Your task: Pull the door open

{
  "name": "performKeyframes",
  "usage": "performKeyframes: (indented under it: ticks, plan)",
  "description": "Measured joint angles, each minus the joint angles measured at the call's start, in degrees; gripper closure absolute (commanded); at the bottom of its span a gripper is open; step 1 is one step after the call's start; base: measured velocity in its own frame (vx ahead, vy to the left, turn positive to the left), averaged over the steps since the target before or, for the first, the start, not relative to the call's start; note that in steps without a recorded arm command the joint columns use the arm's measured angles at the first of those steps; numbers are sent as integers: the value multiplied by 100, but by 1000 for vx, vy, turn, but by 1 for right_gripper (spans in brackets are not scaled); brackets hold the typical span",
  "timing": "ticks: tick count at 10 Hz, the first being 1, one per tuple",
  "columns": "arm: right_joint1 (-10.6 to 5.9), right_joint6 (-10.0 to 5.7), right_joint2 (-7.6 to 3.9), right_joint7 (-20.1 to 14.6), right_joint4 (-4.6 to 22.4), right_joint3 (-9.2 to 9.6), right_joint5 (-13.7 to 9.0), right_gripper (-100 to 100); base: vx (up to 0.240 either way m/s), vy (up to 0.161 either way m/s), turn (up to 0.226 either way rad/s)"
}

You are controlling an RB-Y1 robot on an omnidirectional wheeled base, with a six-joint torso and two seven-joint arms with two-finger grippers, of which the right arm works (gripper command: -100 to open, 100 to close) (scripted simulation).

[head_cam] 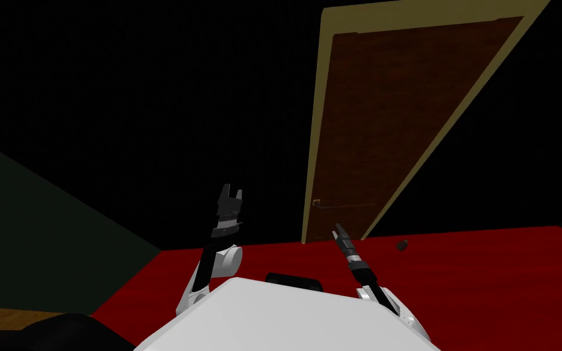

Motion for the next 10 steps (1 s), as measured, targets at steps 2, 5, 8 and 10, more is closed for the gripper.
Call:
performKeyframes:
  ticks: [2, 5, 8, 10]
  plan:
    - [-71, -39, -54, -84, 236, 11, -31, -100, 69, -24, 81]
    - [-264, -190, -123, -211, 792, 29, -81, -100, 87, -35, 99]
    - [-204, -179, -180, -257, 819, -21, -131, -100, 104, 1, 109]
    - [-225, -274, -253, -312, 995, -98, -183, -100, 175, 42, 172]
